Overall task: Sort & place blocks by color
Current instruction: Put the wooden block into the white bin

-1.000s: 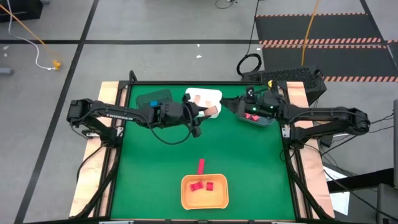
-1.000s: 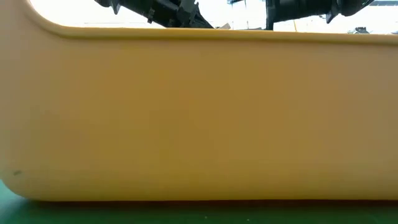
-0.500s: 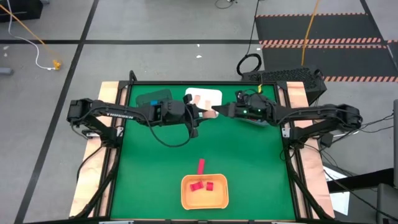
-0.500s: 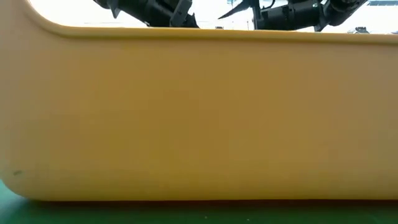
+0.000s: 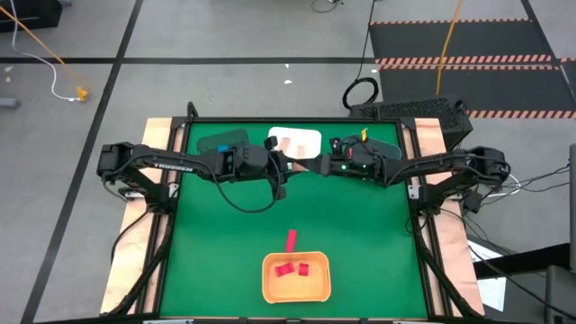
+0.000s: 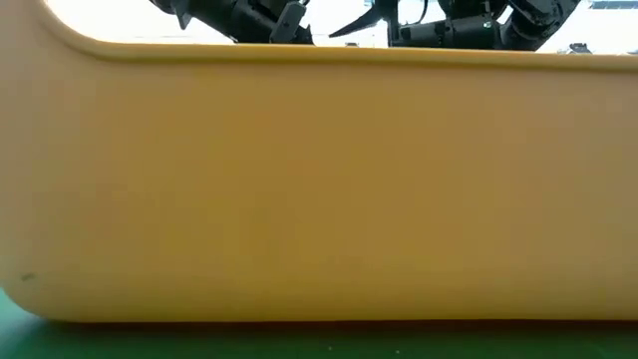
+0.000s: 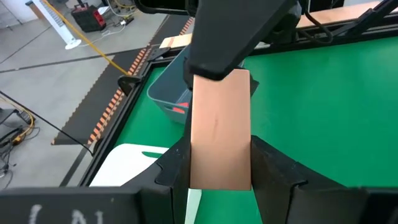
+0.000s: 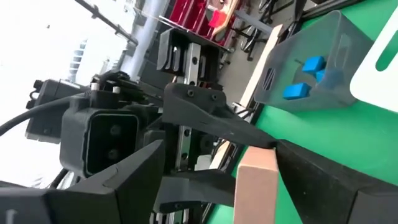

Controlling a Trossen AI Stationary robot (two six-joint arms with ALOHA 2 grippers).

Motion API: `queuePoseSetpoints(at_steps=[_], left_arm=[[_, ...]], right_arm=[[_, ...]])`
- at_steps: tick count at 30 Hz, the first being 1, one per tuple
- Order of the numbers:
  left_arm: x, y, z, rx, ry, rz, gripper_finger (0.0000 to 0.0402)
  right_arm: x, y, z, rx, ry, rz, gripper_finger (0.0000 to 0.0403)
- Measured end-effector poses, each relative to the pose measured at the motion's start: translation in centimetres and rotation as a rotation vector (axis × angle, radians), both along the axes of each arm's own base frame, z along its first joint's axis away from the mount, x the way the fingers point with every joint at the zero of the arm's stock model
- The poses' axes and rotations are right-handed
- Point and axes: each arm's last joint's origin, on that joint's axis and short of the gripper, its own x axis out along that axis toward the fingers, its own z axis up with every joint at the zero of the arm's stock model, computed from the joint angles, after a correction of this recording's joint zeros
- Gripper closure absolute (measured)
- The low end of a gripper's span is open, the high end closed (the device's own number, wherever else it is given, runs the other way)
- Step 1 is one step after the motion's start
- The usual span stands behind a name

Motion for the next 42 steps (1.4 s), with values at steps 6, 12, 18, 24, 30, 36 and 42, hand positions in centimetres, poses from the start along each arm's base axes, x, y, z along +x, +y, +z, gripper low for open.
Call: queuePoseSetpoints(at_steps=[6, 12, 18, 24, 30, 36, 42], left_arm=[[-0.10, -0.04, -0.22, -0.003, 0.026, -0.002, 0.0271], [-0.16, 0.20, -0.31, -0.009, 0.035, 0.008, 0.0271], [-0.19, 0.47, -0.22, -0.009, 0.032, 0.016, 0.0271], [-0.19, 0.48, -0.22, -0.010, 0.032, 0.017, 0.0271], [-0.20, 0.47, -0.26, -0.013, 0.034, 0.014, 0.0271], [-0.23, 0.32, -0.35, -0.014, 0.044, 0.011, 0.0271], [-0.32, 0.32, -0.55, -0.018, 0.066, 0.013, 0.0271]], right_arm=[[0.22, -0.25, -0.74, 0.097, 0.027, -0.009, 0.0109], [0.24, -0.14, -0.68, 0.043, 0.029, 0.023, 0.0137], [0.23, -0.14, -0.62, 0.033, 0.023, 0.025, 0.0184], [0.24, -0.10, -0.54, -0.020, 0.021, 0.045, 0.0184], [0.23, -0.09, -0.62, -0.004, 0.028, 0.046, 0.0162], [0.23, -0.08, -0.63, 0.009, 0.028, 0.048, 0.0162], [0.23, -0.07, -0.66, 0.021, 0.030, 0.048, 0.0157]])
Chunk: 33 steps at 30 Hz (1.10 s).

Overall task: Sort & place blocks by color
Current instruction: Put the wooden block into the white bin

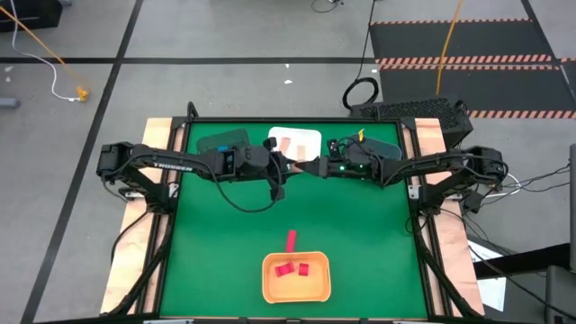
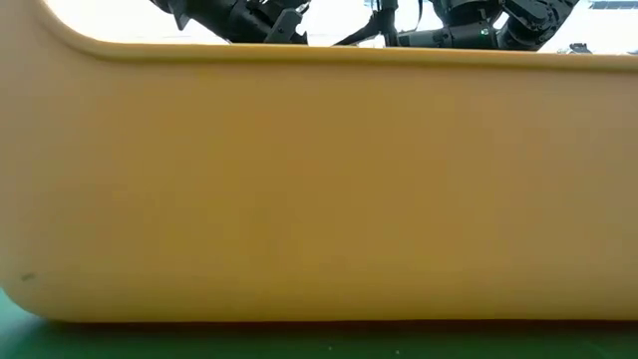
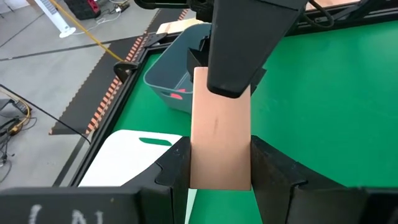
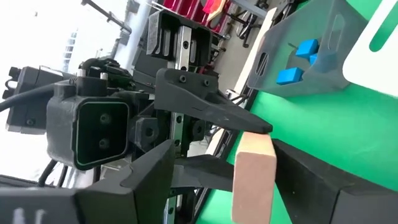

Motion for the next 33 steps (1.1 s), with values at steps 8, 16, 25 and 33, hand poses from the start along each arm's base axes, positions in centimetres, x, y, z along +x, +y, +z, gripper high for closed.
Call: queuePoseSetpoints(at_steps=[8, 16, 25, 33], left_arm=[[0.0, 0.0, -0.1, -0.024, -0.001, 0.011, 0.0271], [0.0, 0.0, -0.2, -0.029, 0.003, 0.012, 0.0271], [0.1, 0.0, -0.1, -0.056, -0.029, 0.033, 0.0257], [0.1, 0.9, 0.3, -0.122, -0.089, 0.116, 0.0107]], right_arm=[[0.0, 0.0, -0.4, 0.081, 0.035, -0.007, 0.0218], [-0.1, 0.0, -1.0, 0.102, 0.103, -0.015, 0.0364], [-0.2, -0.1, -1.0, 0.105, 0.108, -0.016, 0.0364], [-1.0, -2.1, -2.4, 0.052, 0.261, -0.066, 0.0364]])
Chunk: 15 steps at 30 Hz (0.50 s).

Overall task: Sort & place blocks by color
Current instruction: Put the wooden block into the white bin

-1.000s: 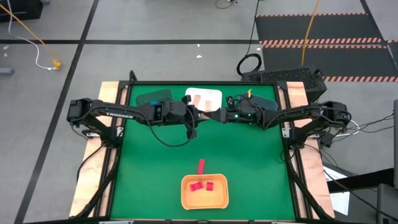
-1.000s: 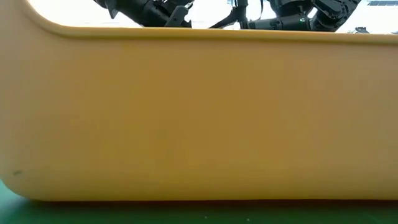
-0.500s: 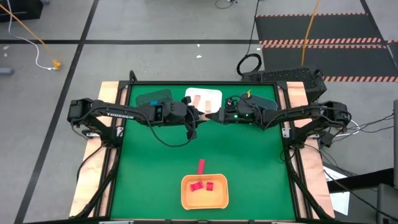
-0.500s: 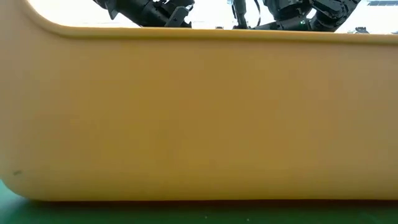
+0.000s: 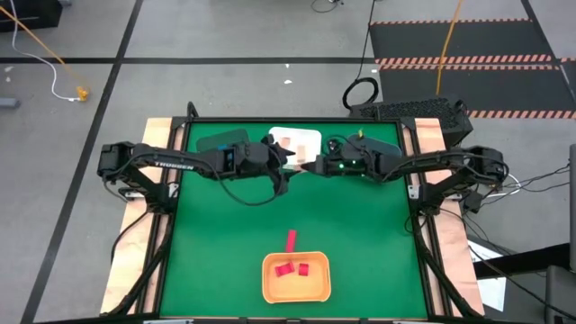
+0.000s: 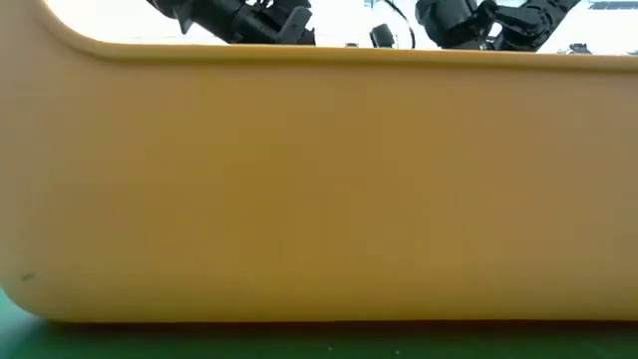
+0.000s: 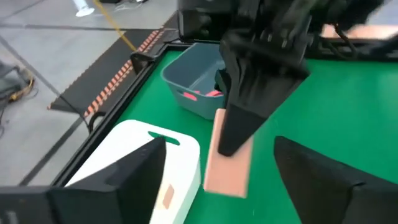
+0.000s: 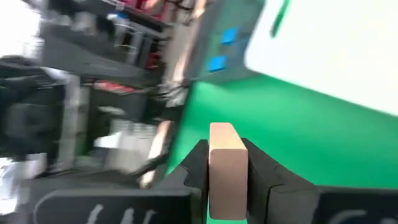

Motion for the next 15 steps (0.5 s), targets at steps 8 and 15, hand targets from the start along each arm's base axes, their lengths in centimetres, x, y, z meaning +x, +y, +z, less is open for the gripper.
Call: queuePoseSetpoints(at_steps=[8, 15], left_arm=[[-0.2, 1.0, 0.1, -0.084, -0.039, 0.099, 0.0060], [-0.1, 1.0, 0.1, -0.183, -0.084, 0.147, 0.0070]], right_arm=[[-1.3, -3.4, -0.6, -0.129, 0.106, -0.105, 0.0364], [-2.0, -6.0, -1.5, -0.191, 0.171, -0.210, 0.0364]])
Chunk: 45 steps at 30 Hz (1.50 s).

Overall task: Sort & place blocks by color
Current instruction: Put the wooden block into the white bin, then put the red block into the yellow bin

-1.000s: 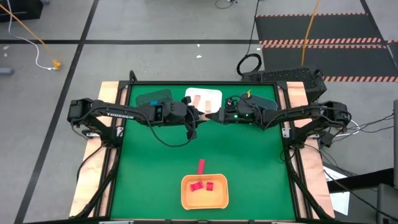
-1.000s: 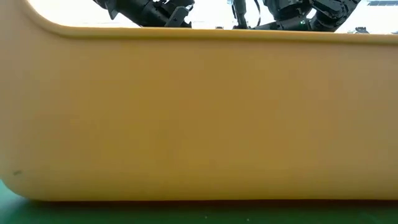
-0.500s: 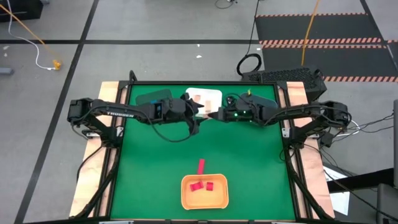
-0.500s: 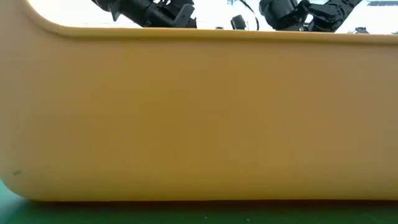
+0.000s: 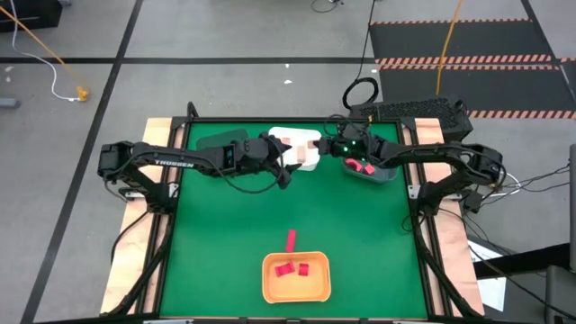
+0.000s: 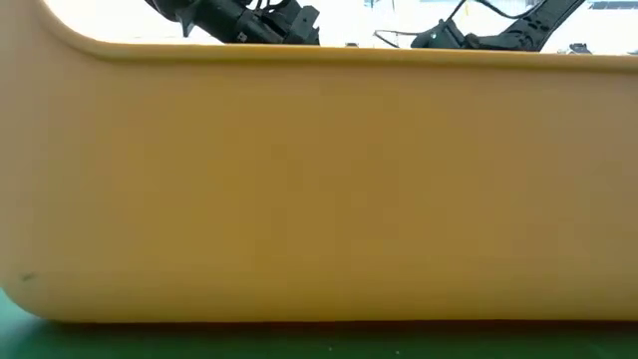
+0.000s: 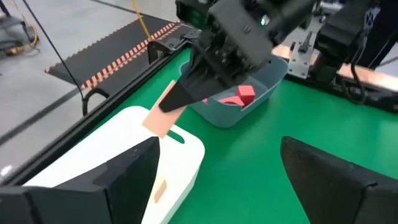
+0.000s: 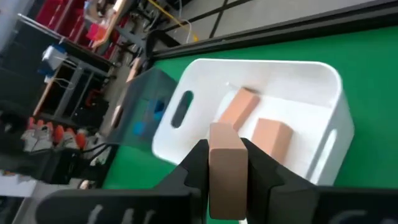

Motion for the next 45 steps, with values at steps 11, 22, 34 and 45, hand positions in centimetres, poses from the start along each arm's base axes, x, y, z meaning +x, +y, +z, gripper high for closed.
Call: queuePoseSetpoints(at_steps=[11, 22, 34, 45], left_arm=[[0.0, 0.0, 0.0, -0.014, -0.008, 0.007, 0.0110], [0.0, -0.1, 0.0, -0.049, -0.016, 0.020, 0.0122], [-0.7, -1.0, -1.6, -0.209, 0.154, -0.162, 0.0124], [-3.5, -3.8, -4.3, -0.114, 0.589, -0.644, 0.0124]], right_arm=[[2.0, -1.6, -3.0, -0.015, -0.074, -0.021, 0.0326], [1.7, -2.3, -1.6, -0.126, -0.141, 0.082, 0.0274], [0.8, -0.3, 2.4, -0.223, -0.247, 0.421, 0.0153], [-1.6, 6.8, 4.2, -0.381, -0.005, 0.810, 0.0152]])
